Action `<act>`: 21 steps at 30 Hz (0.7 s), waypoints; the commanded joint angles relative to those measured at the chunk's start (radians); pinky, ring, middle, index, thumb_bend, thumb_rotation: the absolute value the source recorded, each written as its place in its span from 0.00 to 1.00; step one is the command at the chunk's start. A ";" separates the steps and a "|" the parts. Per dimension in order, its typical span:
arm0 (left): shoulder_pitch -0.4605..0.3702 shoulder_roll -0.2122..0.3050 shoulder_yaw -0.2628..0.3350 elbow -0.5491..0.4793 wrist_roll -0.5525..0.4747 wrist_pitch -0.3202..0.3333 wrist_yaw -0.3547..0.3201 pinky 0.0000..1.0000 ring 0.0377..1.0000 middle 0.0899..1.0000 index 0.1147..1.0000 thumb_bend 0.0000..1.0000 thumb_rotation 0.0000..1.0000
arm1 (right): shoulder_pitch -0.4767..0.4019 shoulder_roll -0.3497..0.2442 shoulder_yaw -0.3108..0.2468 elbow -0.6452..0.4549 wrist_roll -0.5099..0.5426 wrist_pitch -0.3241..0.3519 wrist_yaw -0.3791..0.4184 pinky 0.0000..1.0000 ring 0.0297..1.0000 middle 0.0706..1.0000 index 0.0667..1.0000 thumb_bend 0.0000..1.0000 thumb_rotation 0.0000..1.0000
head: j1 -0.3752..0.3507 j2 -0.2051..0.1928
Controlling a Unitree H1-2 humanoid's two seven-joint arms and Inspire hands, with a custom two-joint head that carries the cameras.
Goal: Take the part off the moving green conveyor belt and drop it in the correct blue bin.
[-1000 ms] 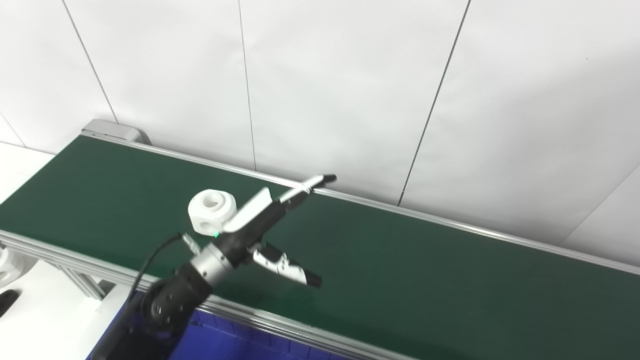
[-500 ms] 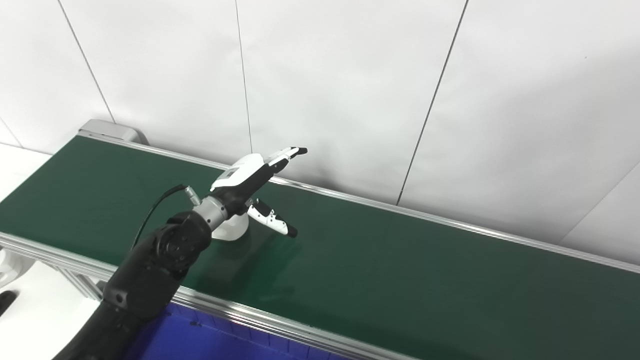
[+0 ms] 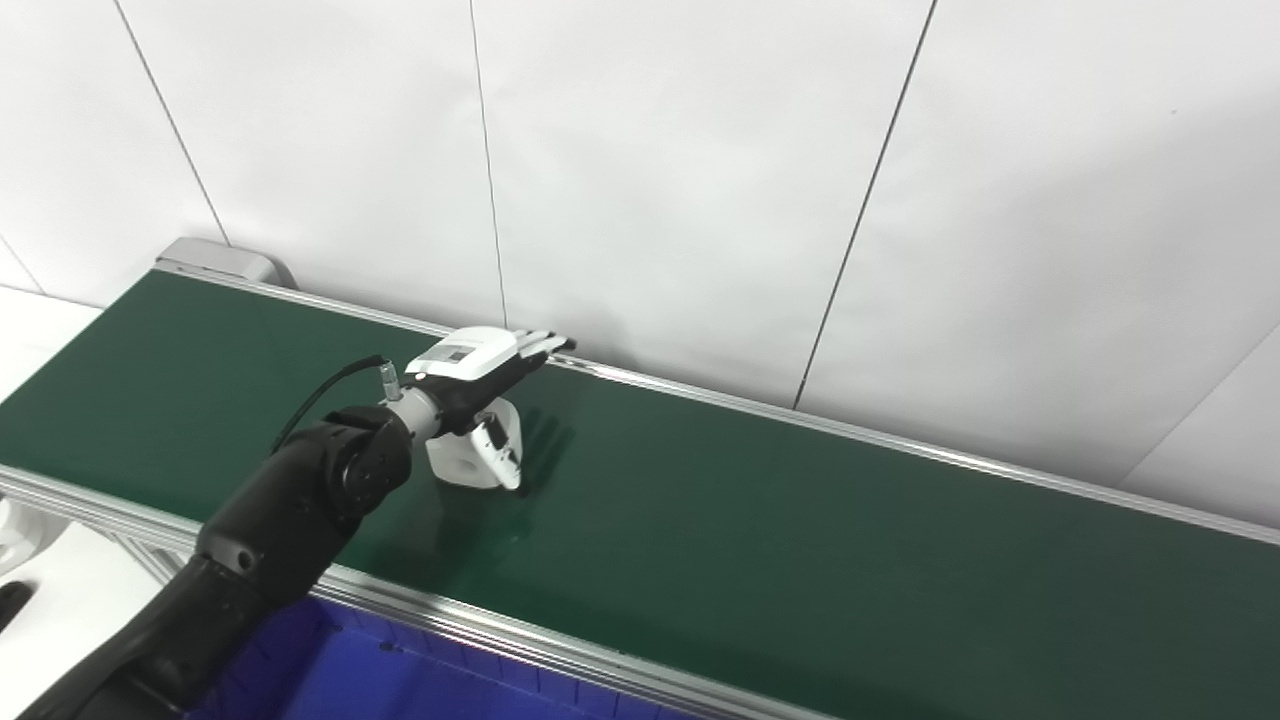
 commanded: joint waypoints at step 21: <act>0.018 -0.021 0.029 0.055 -0.119 -0.027 0.093 0.39 0.38 0.43 0.48 0.50 0.00 | 0.015 -0.010 -0.016 -0.060 0.014 -0.023 0.004 0.89 0.95 0.97 0.98 0.92 0.37 | 0.007 0.035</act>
